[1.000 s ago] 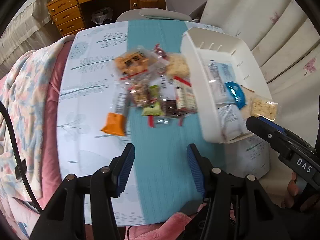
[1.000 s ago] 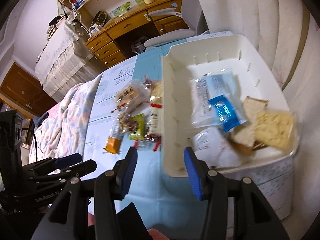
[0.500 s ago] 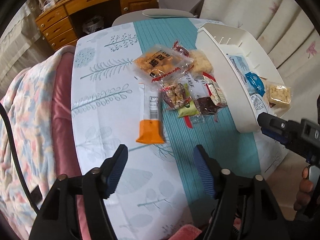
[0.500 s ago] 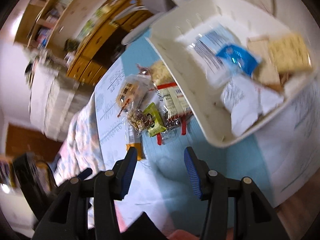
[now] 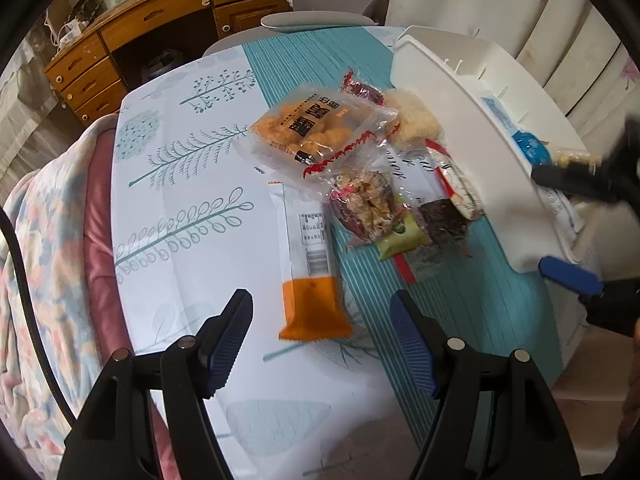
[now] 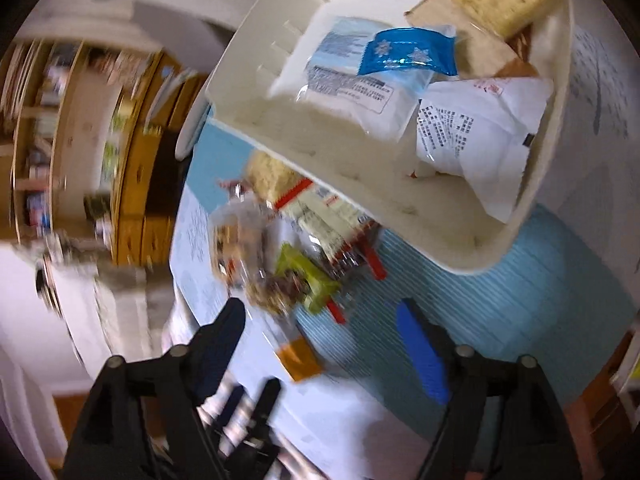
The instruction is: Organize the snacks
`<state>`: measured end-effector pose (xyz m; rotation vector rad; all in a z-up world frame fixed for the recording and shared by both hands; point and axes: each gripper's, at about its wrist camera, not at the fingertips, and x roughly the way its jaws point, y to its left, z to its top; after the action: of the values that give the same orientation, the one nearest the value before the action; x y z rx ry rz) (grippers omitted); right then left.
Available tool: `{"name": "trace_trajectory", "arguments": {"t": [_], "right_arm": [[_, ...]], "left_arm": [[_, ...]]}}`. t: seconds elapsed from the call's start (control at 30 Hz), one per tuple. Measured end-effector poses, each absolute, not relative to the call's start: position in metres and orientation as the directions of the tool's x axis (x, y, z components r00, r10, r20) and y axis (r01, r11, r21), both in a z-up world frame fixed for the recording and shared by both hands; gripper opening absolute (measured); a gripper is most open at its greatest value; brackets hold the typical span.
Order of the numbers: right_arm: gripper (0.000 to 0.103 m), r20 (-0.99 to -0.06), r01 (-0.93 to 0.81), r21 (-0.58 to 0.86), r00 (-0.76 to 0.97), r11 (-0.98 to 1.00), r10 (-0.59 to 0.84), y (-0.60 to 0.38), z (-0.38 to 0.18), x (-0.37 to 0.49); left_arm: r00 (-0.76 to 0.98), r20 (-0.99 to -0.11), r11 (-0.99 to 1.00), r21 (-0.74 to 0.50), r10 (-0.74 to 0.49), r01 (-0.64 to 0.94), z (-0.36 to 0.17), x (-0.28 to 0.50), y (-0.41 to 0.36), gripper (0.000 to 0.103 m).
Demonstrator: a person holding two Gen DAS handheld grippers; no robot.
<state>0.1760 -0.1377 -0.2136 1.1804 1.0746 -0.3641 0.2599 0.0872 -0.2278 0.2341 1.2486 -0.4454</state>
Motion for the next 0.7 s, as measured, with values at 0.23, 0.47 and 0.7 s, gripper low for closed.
{"name": "trace_trajectory", "arguments": {"t": [0.23,0.47,0.7], "right_arm": [[0.079,-0.84,0.796,0.536,0.469,0.282,0.273,-0.14,-0.234,0.205],[0.079,-0.89,0.853,0.454,0.42,0.259,0.177,-0.142,-0.246,0.223],[0.079,-0.924,0.871,0.383,0.358,0.309,0.136,-0.14,-0.262,0.25]], "left_arm": [[0.238,-0.955,0.88,-0.043,-0.175,0.473,-0.252,0.268,0.081,0.07],[0.223,-0.96,0.871,-0.039,-0.169,0.49,-0.265,0.273,0.075,0.07],[0.196,-0.968,0.865,-0.038,-0.156,0.5,-0.276,0.279,0.069,0.07]]}}
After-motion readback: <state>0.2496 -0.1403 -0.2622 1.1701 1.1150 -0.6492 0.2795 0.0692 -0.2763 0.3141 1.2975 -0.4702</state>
